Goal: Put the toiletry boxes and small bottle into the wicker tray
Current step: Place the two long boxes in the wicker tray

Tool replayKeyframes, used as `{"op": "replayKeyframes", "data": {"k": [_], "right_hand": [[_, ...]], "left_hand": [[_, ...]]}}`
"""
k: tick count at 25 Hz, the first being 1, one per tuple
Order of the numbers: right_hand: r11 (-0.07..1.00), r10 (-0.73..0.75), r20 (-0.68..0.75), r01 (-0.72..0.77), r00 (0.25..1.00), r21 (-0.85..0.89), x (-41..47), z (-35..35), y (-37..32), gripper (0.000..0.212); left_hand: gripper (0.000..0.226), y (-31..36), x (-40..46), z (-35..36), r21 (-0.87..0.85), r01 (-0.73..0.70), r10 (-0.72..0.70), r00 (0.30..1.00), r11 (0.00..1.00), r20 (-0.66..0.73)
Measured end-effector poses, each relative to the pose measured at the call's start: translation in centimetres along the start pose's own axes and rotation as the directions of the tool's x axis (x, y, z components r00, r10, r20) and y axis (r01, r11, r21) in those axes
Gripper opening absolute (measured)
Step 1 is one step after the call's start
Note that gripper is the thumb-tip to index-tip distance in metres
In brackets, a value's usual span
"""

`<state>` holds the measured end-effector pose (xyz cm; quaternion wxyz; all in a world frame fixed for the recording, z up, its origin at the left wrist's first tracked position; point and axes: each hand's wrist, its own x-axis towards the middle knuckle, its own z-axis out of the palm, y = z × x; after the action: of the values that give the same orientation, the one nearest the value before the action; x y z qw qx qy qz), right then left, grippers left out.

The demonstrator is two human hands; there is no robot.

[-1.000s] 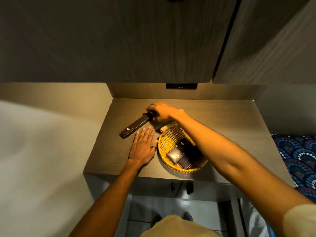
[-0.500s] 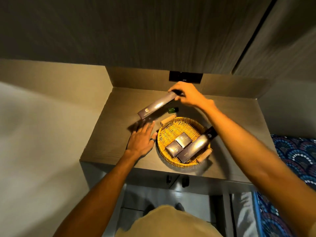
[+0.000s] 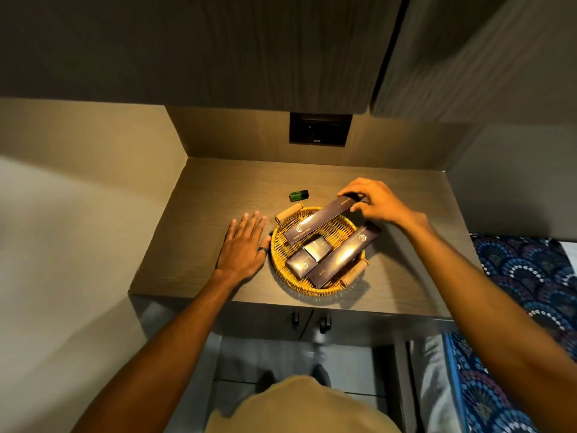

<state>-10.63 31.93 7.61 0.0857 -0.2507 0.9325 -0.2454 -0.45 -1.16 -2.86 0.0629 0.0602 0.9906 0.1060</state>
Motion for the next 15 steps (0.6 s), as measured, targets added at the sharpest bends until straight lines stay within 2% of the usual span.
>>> {"op": "replayKeyframes", "data": {"k": [4, 7, 12, 15], "right_hand": [[0.993, -0.062, 0.110, 0.072, 0.992, -0.095, 2.1, 1.4, -0.2, 0.046], [0.994, -0.045, 0.149, 0.059, 0.988, -0.096, 3.1, 2.1, -0.6, 0.048], [0.996, 0.000, 0.237, 0.021, 0.972, -0.084, 3.3, 0.8, 0.0, 0.069], [0.999, -0.028, 0.166, 0.023, 0.986, 0.032, 4.7, -0.9, -1.0, 0.067]], "left_hand": [[0.062, 0.2, -0.2, -0.3, 0.006, 0.009, -0.009, 1.000, 1.000, 0.017], [0.062, 0.2, -0.2, -0.5, -0.004, 0.012, -0.012, 1.000, 1.000, 0.017], [0.062, 0.2, -0.3, -0.5, -0.010, 0.011, -0.011, 1.000, 1.000, 0.013], [0.062, 0.2, -0.2, -0.5, -0.001, 0.014, -0.014, 1.000, 1.000, 0.016]]}}
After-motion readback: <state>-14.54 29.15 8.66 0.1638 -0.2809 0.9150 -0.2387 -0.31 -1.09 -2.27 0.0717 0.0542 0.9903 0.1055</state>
